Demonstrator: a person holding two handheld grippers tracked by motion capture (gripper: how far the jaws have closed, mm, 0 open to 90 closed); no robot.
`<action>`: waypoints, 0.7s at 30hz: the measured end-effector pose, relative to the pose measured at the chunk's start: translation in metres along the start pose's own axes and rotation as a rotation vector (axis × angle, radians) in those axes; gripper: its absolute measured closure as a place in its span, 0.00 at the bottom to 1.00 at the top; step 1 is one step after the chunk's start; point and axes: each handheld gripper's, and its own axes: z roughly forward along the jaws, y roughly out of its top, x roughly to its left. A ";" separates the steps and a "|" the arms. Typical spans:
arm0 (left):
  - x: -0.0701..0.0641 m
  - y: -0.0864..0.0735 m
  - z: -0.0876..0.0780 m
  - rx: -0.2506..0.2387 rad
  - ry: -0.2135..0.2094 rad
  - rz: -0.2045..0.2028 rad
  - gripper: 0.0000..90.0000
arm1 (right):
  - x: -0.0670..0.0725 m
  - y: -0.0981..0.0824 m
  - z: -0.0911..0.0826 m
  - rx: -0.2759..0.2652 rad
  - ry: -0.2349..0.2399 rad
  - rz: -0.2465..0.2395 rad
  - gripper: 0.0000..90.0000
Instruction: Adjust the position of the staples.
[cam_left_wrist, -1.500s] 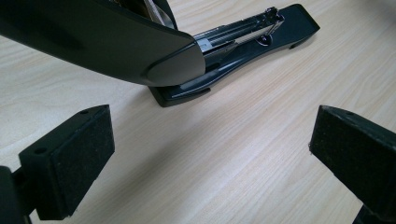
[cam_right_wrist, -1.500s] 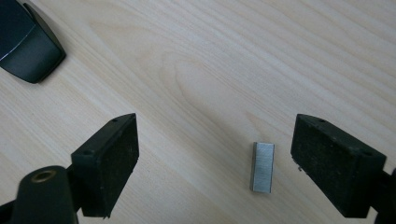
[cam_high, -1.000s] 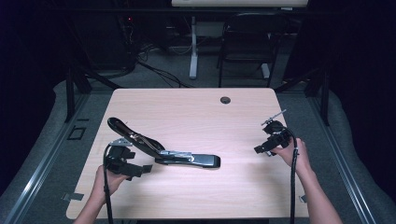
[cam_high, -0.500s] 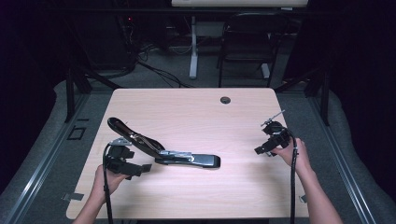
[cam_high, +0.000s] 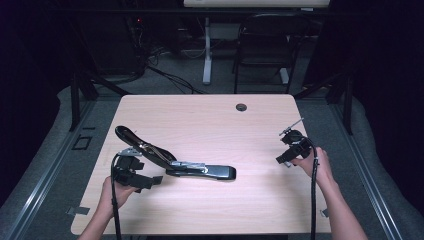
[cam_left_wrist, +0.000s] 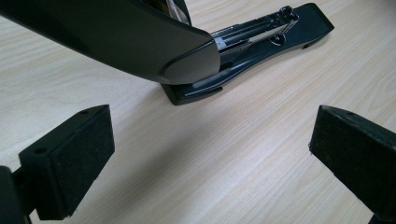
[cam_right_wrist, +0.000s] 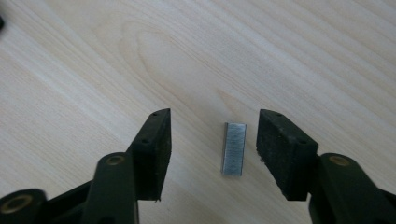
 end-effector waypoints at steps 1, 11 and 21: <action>0.000 0.000 0.000 0.003 -0.001 0.000 0.01 | -0.001 0.000 0.000 0.007 0.001 -0.004 0.54; -0.001 0.000 -0.001 -0.002 0.005 0.002 0.01 | -0.006 0.006 0.001 0.055 -0.005 -0.028 0.65; -0.001 0.000 0.000 0.010 0.005 0.007 0.01 | -0.012 0.006 0.010 0.100 -0.006 -0.030 0.71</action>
